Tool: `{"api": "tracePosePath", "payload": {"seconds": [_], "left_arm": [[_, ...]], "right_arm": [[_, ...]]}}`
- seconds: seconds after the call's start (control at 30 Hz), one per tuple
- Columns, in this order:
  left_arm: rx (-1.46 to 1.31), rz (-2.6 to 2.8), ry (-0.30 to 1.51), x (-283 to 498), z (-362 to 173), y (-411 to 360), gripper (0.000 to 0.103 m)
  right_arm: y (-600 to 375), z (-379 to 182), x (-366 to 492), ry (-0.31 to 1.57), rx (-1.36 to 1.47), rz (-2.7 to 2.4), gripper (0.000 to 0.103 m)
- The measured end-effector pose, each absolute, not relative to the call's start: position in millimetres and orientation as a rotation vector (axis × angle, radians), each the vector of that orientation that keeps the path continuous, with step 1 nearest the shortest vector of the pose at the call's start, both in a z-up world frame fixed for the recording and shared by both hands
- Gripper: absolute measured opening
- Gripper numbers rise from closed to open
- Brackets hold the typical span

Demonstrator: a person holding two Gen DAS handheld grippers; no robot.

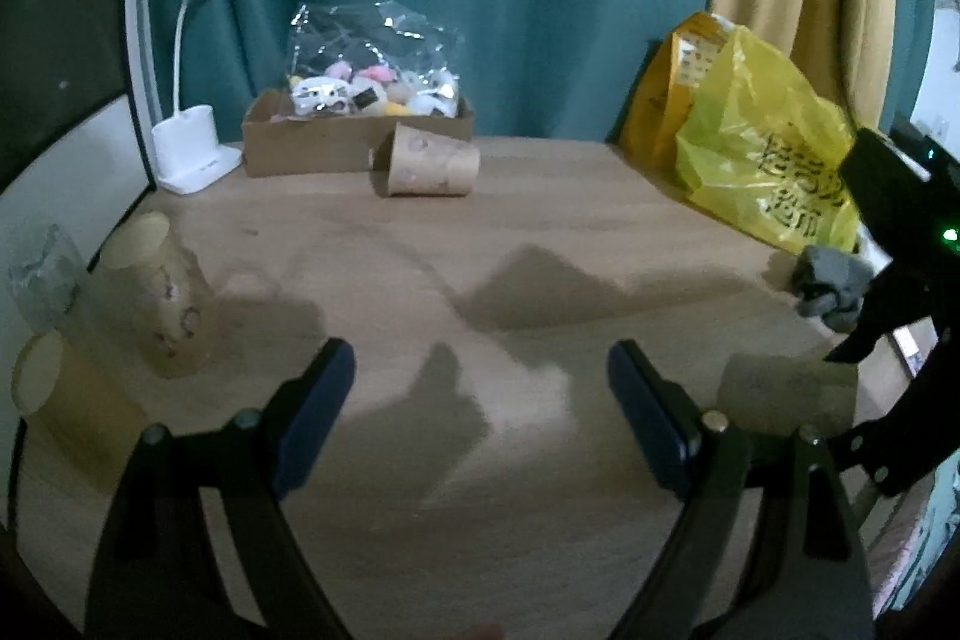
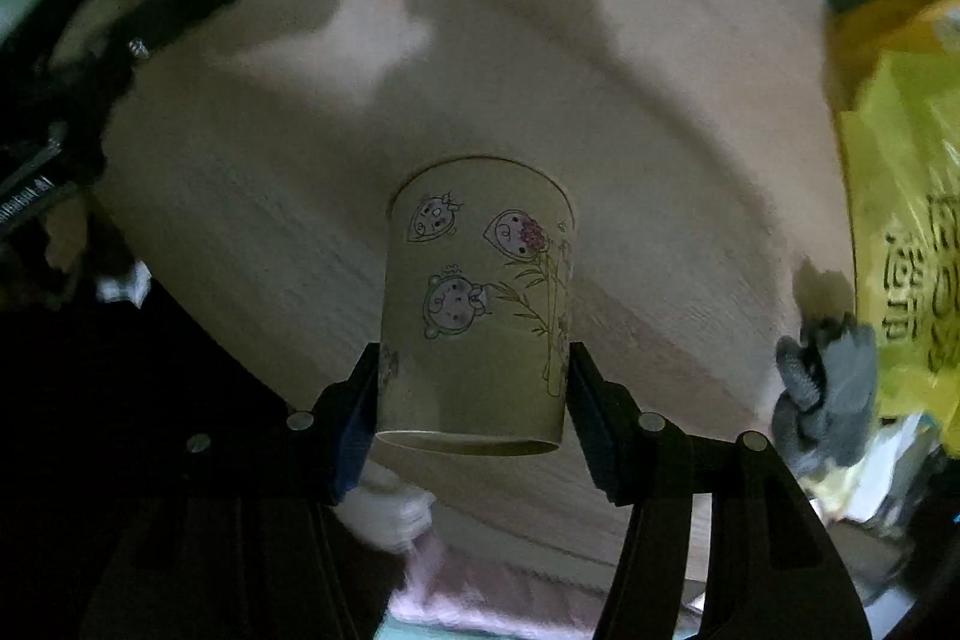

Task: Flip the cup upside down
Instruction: 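Roll the right gripper over to turn the cup rim-down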

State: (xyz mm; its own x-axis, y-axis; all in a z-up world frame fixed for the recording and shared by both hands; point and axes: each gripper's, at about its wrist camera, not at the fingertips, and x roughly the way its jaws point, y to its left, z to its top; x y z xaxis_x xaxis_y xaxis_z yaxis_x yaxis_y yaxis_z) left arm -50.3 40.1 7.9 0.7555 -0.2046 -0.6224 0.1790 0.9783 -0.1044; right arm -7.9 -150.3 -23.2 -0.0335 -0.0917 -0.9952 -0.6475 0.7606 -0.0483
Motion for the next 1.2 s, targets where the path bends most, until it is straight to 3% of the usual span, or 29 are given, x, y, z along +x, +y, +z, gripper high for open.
{"api": "tracePosePath", "payload": {"seconds": [0.33, 1.1, 1.2], "left_arm": [[-0.061, -0.182, 0.736, -27, -3, 46, 0.088], [-0.096, -0.149, 0.785, -9, -17, 56, 0.088], [-0.1, -0.142, 0.788, -8, -17, 57, 0.088]], "right_arm": [[-121, -42, 33, 1.731, -0.911, 0.512, 0.061], [-81, -64, 58, 1.808, -1.297, 0.623, 0.062], [-77, -65, 61, 1.81, -1.319, 0.631, 0.071]]}}
